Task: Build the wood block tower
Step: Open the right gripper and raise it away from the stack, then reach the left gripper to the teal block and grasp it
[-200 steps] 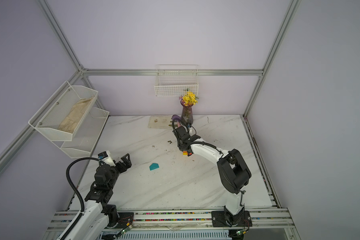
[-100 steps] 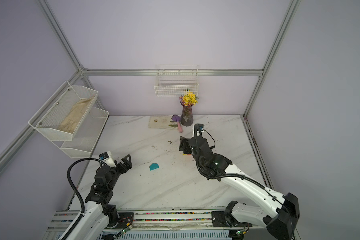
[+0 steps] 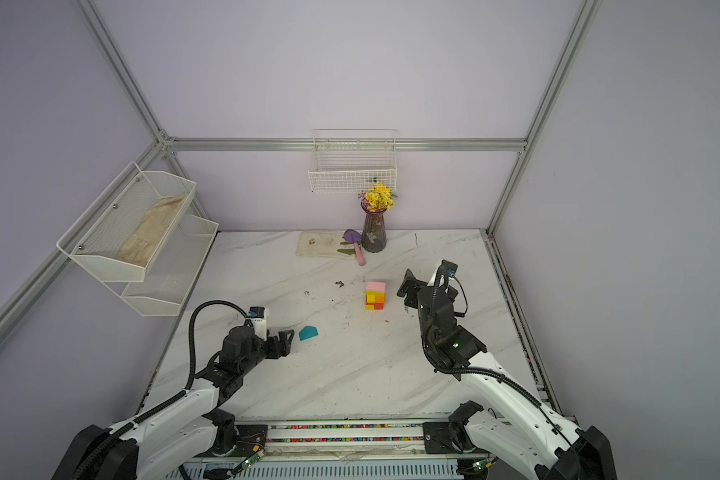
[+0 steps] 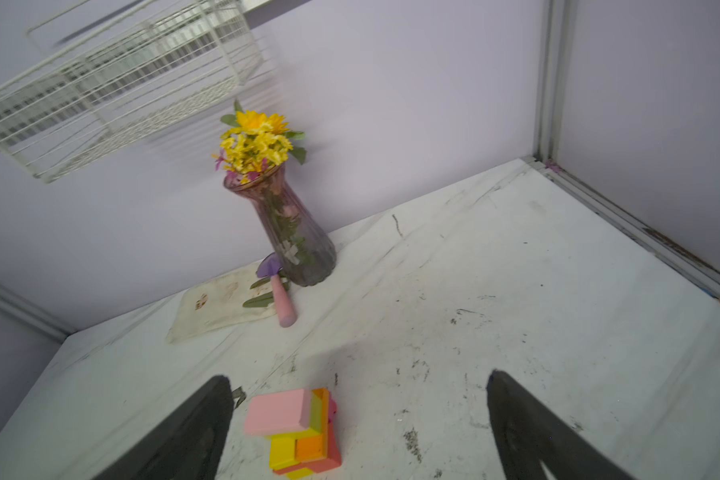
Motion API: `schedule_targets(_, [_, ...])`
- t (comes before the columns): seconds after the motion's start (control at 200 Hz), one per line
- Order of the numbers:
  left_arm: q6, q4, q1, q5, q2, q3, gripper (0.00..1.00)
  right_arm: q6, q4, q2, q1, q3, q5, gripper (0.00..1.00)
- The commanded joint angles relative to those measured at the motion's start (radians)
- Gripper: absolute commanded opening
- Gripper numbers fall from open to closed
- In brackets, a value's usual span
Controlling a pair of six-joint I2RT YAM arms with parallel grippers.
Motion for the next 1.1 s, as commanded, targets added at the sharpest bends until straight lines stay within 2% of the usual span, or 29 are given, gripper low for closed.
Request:
schedule_targets(0.0, [0.059,0.028,-0.069,-0.028,0.053,0.146,0.9,0.022,0.17,0.024,-0.075,-0.06,-0.012,0.97])
schedule_targets(0.22, [0.09,-0.021,-0.15,-0.003,0.255,0.276,0.93,0.022,0.278,0.223,-0.227,-0.086,-0.049,0.97])
schedule_targets(0.28, [0.102,-0.018,-0.157,-0.029,0.305,0.304,0.95,0.039,0.307,0.258,-0.255,-0.097,-0.079,0.97])
schedule_targets(0.35, [0.117,-0.026,-0.158,-0.05,0.349,0.335,0.96,0.032,0.344,0.288,-0.266,-0.102,-0.118,0.97])
schedule_targets(0.51, [0.174,-0.031,-0.16,0.006,0.427,0.397,1.0,0.033,0.344,0.324,-0.269,-0.09,-0.129,0.97])
schedule_targets(0.595, [0.18,-0.043,-0.163,0.065,0.497,0.429,0.99,0.032,0.345,0.33,-0.269,-0.088,-0.139,0.97])
schedule_targets(0.67, [0.186,-0.035,-0.177,0.072,0.529,0.434,0.98,0.032,0.346,0.335,-0.27,-0.09,-0.146,0.97])
schedule_targets(0.815, [0.171,-0.056,-0.198,0.109,0.546,0.442,0.93,0.032,0.348,0.342,-0.271,-0.087,-0.154,0.97])
schedule_targets(0.905, [0.157,-0.074,-0.213,0.08,0.524,0.429,0.93,0.032,0.348,0.344,-0.272,-0.086,-0.158,0.97])
schedule_targets(0.985, [0.141,-0.098,-0.22,0.073,0.498,0.422,0.87,0.032,0.348,0.344,-0.272,-0.087,-0.16,0.97])
schedule_targets(1.095, [0.141,-0.112,-0.239,0.05,0.45,0.393,0.83,0.03,0.347,0.345,-0.273,-0.087,-0.166,0.97])
